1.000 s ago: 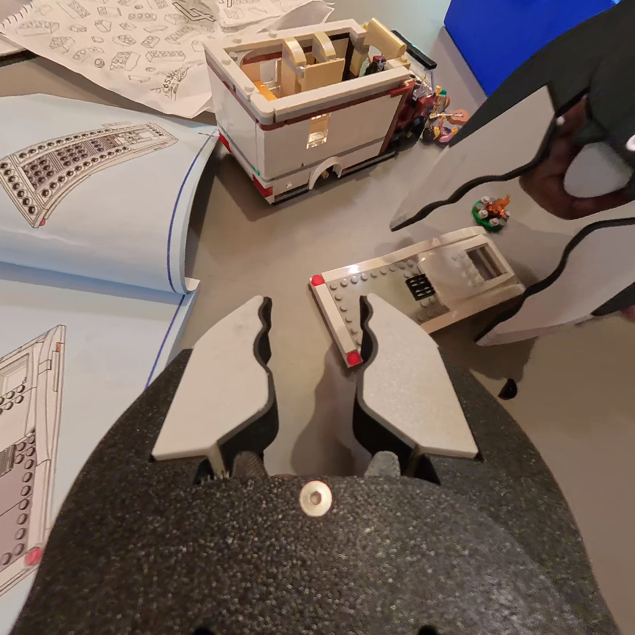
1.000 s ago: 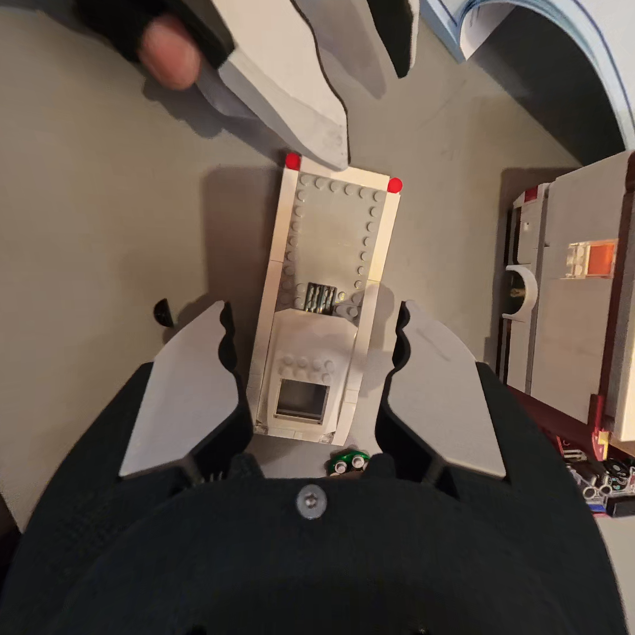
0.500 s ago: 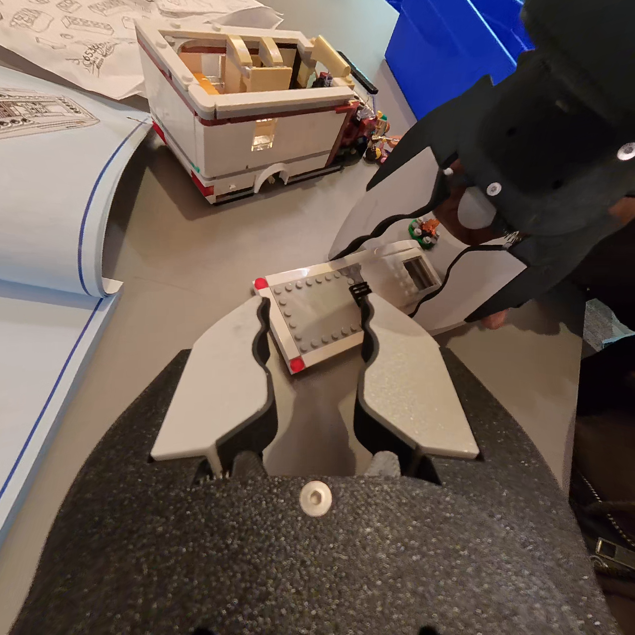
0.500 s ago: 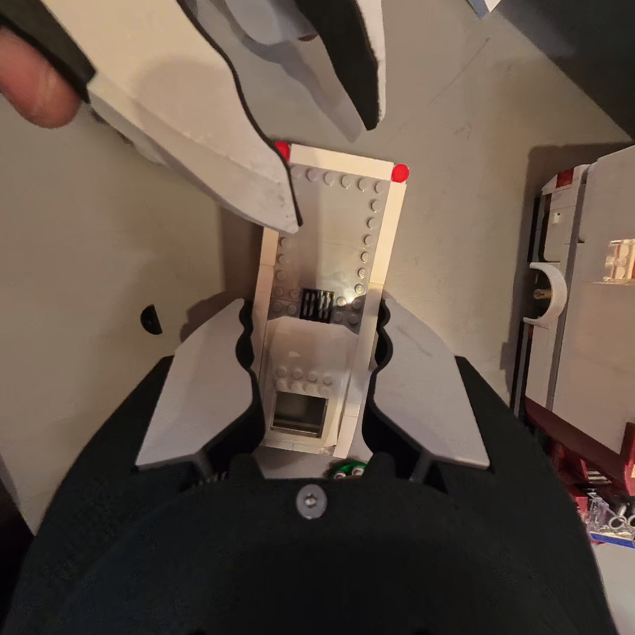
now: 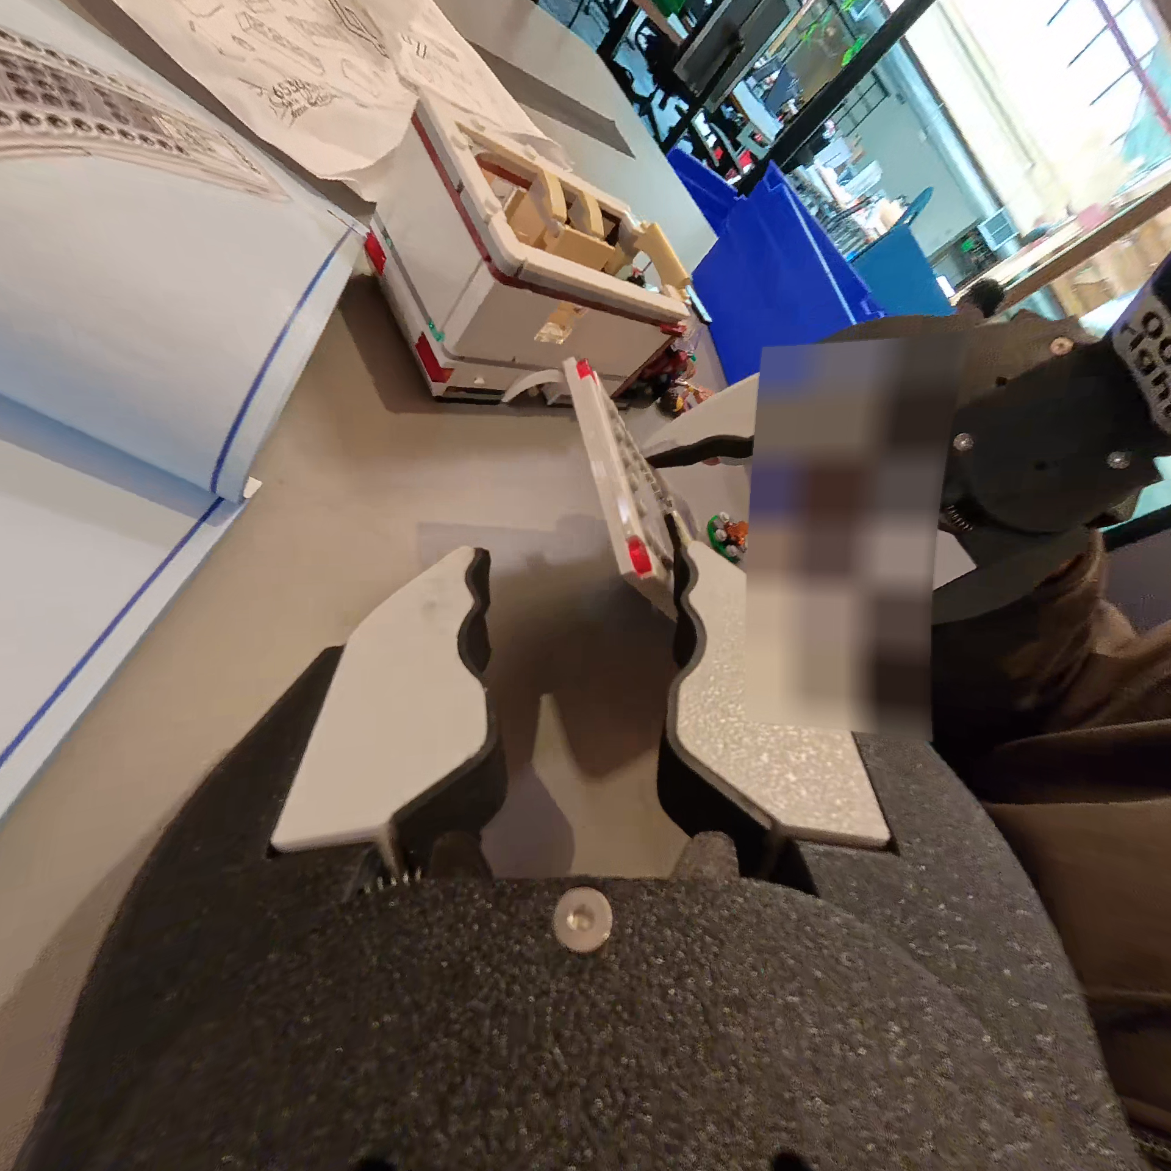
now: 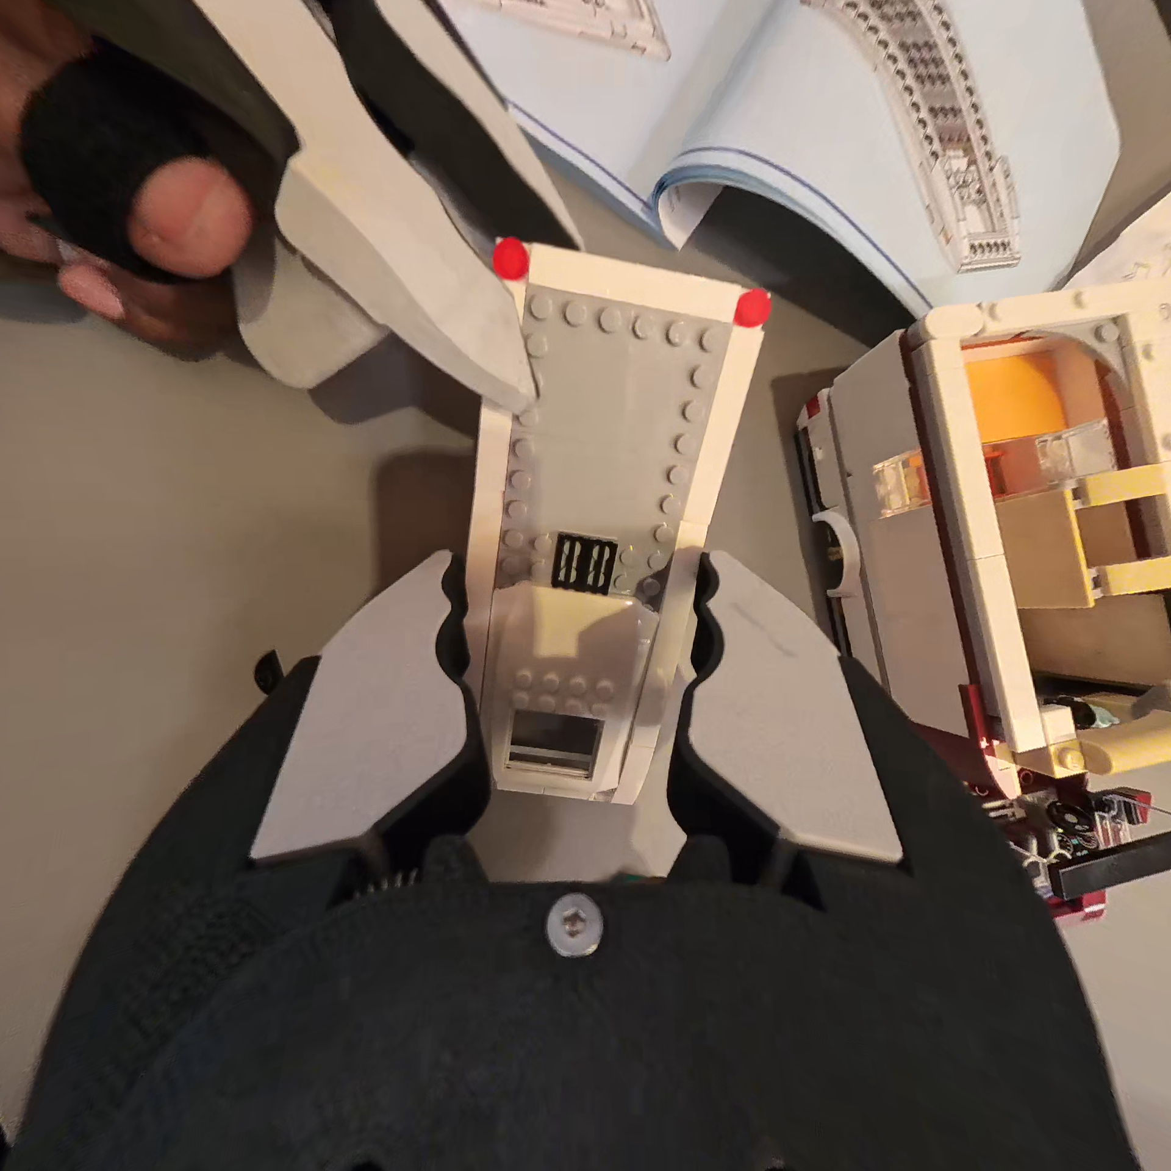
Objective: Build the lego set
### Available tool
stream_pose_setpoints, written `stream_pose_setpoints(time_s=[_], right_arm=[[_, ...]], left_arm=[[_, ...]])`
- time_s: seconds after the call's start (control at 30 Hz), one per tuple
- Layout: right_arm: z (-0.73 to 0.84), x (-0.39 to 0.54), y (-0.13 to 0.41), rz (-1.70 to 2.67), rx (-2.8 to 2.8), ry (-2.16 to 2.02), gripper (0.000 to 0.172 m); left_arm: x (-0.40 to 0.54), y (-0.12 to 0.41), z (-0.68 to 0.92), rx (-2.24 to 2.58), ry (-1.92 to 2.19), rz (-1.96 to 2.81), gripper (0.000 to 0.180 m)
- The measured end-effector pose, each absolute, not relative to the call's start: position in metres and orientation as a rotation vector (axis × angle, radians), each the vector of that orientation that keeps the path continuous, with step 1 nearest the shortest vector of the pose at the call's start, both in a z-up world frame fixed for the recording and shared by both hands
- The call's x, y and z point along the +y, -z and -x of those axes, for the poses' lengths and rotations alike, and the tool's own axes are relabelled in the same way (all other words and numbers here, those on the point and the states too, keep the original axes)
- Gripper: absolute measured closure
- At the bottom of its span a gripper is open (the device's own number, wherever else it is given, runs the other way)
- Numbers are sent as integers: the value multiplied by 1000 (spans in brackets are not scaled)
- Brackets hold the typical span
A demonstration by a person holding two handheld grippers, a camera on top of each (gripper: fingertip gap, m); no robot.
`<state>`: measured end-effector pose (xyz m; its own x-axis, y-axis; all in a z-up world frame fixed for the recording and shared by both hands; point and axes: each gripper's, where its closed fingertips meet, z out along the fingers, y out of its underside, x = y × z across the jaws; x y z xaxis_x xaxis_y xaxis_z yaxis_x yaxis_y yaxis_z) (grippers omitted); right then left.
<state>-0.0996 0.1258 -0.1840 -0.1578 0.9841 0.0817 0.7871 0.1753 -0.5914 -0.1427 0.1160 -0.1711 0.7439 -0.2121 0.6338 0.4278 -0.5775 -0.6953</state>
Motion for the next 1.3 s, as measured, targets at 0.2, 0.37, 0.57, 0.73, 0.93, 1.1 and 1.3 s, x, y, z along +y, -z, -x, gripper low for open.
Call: stream_pose_setpoints(time_s=[0.2, 0.37, 0.57, 0.73, 0.93, 1.1, 1.3], right_arm=[[110, 123, 176, 1654, -1933, -609, 102], [119, 121, 172, 1668, -1858, -639, 102], [123, 117, 170, 1658, -1838, -677, 102], [120, 113, 151, 1626, -1830, -857, 107], [111, 120, 148, 1636, -1832, -934, 106], [114, 110, 149, 1671, -1816, -1217, 107], [116, 105, 130, 1658, -1697, -1538, 126]], left_arm=[[117, 164, 140, -157, 902, 1960, 127], [118, 156, 141, -156, 916, 1897, 141], [116, 144, 140, -145, 984, 1810, 168], [115, 137, 147, -194, 1070, 1741, 170], [112, 131, 155, -212, 1153, 1687, 171], [107, 126, 147, -153, 1249, 1672, 171], [98, 122, 128, -24, 1316, 1678, 171]])
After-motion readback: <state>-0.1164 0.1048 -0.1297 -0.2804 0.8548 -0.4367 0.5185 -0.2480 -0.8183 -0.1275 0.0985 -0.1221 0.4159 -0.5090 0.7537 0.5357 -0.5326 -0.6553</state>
